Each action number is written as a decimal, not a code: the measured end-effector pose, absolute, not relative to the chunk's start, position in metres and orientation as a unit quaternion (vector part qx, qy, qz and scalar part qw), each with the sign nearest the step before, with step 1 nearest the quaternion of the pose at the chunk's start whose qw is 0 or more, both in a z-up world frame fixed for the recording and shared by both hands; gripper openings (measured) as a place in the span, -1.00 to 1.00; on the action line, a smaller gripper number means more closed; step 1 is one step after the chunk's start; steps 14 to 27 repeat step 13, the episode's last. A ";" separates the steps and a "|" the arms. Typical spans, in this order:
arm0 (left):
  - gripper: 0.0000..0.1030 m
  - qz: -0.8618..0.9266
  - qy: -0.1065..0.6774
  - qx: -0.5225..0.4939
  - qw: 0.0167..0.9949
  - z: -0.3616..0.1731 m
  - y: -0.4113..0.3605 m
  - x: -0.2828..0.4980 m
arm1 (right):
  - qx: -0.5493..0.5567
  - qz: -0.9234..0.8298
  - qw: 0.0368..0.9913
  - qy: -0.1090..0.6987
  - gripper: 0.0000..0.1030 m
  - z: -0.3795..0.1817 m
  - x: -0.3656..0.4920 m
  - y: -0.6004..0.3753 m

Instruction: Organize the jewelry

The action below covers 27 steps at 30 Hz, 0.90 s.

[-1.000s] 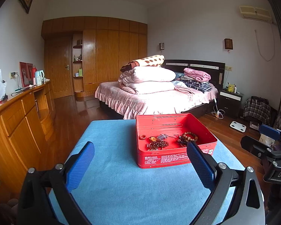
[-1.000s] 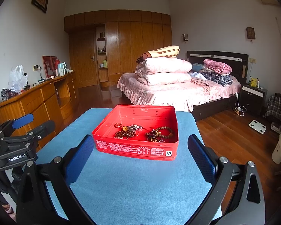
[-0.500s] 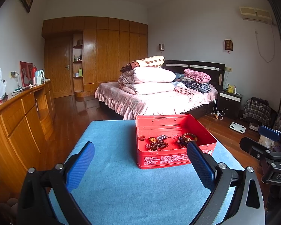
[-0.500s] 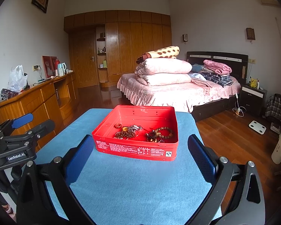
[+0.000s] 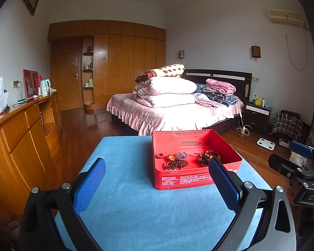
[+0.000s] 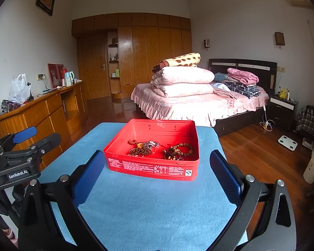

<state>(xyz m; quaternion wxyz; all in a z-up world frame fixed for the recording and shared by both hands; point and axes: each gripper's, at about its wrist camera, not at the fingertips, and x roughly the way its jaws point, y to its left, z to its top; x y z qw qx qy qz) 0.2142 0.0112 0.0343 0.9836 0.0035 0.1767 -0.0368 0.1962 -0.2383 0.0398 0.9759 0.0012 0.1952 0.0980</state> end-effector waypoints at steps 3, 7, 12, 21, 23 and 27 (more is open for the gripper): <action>0.88 -0.036 0.175 0.004 0.984 0.036 0.011 0.213 | 0.001 0.098 0.976 0.194 0.89 0.041 0.196 -0.239; 0.88 -0.034 0.174 0.006 0.984 0.036 0.010 0.212 | 0.000 0.097 0.977 0.192 0.89 0.043 0.194 -0.237; 0.88 -0.032 0.174 0.006 0.984 0.038 0.011 0.213 | 0.000 0.095 0.978 0.187 0.89 0.046 0.192 -0.238; 0.88 -0.032 0.174 0.006 0.984 0.038 0.012 0.212 | 0.000 0.094 0.978 0.186 0.89 0.046 0.192 -0.237; 0.88 -0.032 0.174 0.006 0.984 0.038 0.012 0.212 | 0.000 0.094 0.978 0.186 0.89 0.046 0.192 -0.237; 0.88 -0.032 0.174 0.006 0.984 0.038 0.012 0.212 | 0.000 0.094 0.978 0.186 0.89 0.046 0.192 -0.237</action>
